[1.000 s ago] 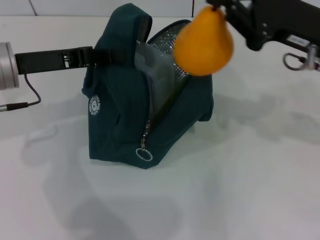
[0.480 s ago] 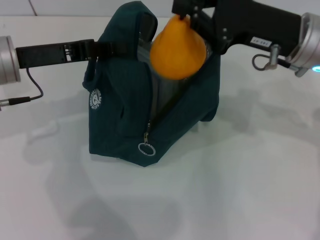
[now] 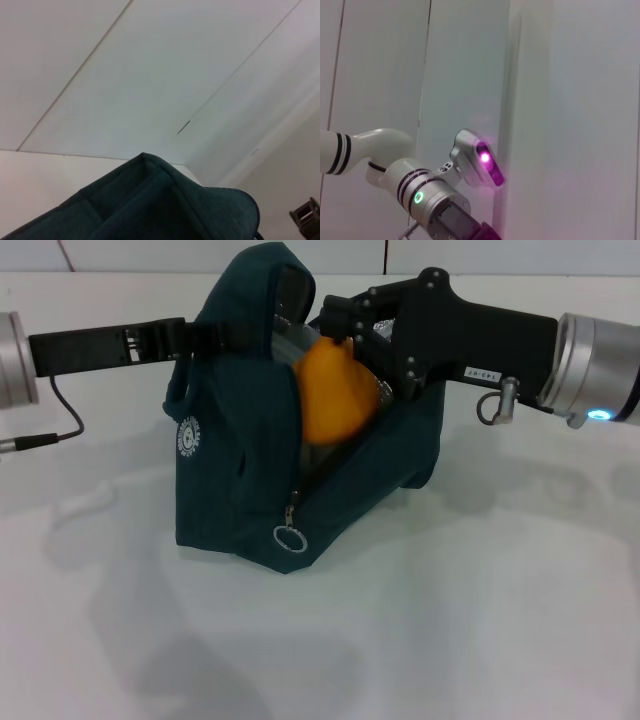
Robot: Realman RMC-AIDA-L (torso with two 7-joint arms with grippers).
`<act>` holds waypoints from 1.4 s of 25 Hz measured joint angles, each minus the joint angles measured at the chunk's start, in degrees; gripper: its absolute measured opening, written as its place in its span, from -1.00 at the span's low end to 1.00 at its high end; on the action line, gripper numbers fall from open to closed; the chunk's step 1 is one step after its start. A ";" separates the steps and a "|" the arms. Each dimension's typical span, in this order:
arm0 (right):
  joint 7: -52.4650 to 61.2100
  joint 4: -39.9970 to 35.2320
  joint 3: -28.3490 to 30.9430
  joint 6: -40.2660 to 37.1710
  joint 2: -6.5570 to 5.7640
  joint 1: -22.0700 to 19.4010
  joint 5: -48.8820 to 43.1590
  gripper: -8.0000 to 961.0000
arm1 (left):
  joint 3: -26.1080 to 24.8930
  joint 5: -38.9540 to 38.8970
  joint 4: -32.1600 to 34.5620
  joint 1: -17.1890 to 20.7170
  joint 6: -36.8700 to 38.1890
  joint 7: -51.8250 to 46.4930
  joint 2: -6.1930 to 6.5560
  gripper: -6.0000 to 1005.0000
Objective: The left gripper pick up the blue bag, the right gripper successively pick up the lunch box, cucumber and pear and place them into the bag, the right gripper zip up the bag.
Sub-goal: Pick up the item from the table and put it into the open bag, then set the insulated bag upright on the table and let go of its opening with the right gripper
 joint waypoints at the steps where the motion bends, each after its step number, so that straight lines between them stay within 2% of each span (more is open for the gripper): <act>1: -0.01 0.13 -0.09 0.09 0.00 -0.04 0.00 -0.92 | -0.02 0.00 -0.01 0.06 -0.02 0.00 0.00 -0.90; 8: 0.22 0.19 -0.01 0.27 0.00 -0.58 0.08 -0.92 | -0.18 0.00 -0.01 0.27 -0.09 0.00 -0.08 -0.90; 19: 2.17 0.73 1.78 1.46 -0.30 -1.33 1.39 -0.57 | -0.15 0.15 -0.01 0.42 -0.55 0.13 -0.09 -0.90; 21: 2.90 0.47 3.59 1.55 -0.45 -2.43 2.15 -0.38 | -0.17 0.26 -0.04 0.49 -0.69 0.38 -0.09 -0.90; 24: 4.64 1.07 8.39 1.92 -1.05 -4.39 2.35 -0.11 | -0.27 0.28 -0.81 0.57 -0.82 0.92 -0.09 -0.90; 26: 4.90 1.31 9.46 1.98 -1.32 -5.06 2.28 0.09 | -0.32 0.20 -1.41 0.58 -0.86 1.14 -0.03 -0.90; 28: 5.06 1.17 11.25 2.25 -2.82 -8.50 2.24 0.29 | -0.36 0.19 -1.86 0.67 -0.92 1.25 0.11 -0.90; 29: 5.04 1.14 11.29 2.31 -2.99 -8.84 2.23 0.38 | -0.40 0.17 -1.99 0.78 -0.97 1.28 0.13 -0.90; 33: 5.22 2.11 11.29 3.61 -4.63 -10.78 1.11 0.38 | -0.87 0.12 -2.08 0.95 -1.21 1.30 0.23 -0.90; 35: 5.25 2.94 11.28 4.07 -4.93 -11.02 -0.34 0.38 | -0.94 0.11 -2.10 0.92 -1.22 1.30 0.25 -0.90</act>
